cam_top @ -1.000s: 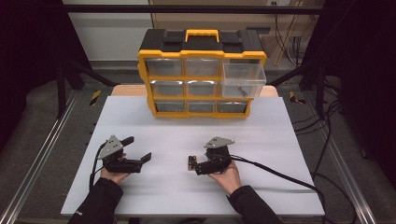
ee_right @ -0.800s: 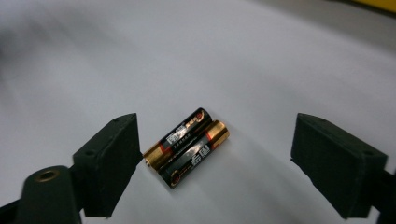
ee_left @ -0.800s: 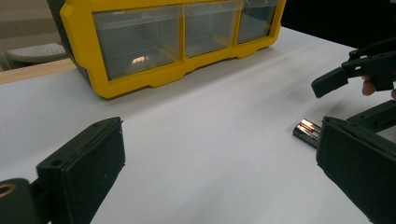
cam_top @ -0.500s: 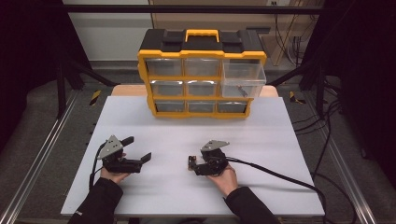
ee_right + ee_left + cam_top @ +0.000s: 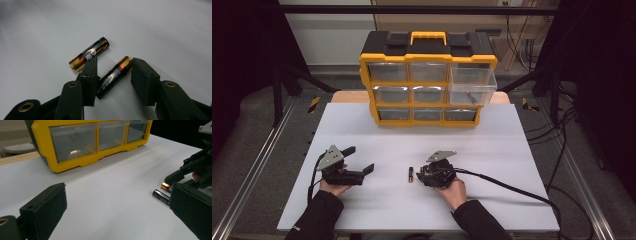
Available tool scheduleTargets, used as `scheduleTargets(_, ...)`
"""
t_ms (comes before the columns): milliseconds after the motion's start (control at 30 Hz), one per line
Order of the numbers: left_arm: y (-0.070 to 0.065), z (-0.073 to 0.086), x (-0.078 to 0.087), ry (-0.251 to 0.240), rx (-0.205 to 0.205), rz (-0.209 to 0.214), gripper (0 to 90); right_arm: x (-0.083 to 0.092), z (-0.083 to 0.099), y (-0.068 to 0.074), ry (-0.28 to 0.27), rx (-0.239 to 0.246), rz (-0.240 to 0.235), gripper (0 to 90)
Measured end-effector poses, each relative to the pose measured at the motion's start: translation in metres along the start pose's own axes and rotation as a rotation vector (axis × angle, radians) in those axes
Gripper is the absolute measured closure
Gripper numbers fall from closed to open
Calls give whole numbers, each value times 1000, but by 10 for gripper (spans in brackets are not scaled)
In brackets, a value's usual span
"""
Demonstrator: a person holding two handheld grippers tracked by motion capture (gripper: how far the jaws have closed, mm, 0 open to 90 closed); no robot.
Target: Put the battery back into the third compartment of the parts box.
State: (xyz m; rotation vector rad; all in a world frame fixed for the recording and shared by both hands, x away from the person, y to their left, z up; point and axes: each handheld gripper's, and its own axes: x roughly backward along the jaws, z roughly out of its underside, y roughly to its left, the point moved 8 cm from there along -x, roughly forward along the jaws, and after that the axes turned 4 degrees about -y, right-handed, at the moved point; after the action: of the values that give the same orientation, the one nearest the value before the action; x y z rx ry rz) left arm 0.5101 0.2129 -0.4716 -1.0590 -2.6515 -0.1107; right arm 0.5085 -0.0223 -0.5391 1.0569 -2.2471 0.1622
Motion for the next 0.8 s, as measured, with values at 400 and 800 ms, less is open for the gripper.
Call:
scheduleTargets(400, 0, 0, 0, -1, -1, 0, 9, 0, 0, -1, 22, -39, -1, 706)
scheduleTargets(800, 0, 0, 0, -1, -2, 0, 9, 1, 0, -2, 35, -61, 0, 771)
